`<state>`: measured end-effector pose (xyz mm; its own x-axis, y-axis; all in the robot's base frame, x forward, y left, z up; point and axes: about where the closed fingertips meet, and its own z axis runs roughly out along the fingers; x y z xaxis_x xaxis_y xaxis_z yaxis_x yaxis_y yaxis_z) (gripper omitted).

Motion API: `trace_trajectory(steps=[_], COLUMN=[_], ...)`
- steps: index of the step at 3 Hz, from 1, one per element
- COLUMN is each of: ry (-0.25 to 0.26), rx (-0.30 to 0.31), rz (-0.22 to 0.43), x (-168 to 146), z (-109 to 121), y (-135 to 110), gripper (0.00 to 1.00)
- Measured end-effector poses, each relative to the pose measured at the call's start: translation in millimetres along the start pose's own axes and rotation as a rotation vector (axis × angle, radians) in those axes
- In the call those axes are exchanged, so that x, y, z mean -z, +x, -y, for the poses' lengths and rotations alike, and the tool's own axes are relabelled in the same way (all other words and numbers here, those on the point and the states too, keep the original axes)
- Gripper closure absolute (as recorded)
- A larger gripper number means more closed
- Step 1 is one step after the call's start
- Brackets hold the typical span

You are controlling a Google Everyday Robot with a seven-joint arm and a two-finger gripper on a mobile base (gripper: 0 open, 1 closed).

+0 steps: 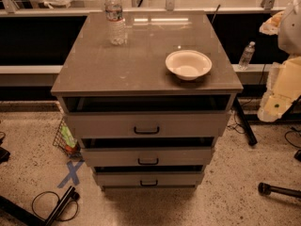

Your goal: Open top drawer

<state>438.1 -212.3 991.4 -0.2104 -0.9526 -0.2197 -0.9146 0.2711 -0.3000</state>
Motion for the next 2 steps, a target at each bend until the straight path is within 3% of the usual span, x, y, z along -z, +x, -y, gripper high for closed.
trace_trajectory(steps=[1, 2], ry=[0.011, 0.011], rx=[0.0, 0.024], rz=[0.014, 0.078], x=[-6.9, -30.3], z=[-4.4, -29.0], y=[-3.1, -3.5], gripper=[0.0, 0.0])
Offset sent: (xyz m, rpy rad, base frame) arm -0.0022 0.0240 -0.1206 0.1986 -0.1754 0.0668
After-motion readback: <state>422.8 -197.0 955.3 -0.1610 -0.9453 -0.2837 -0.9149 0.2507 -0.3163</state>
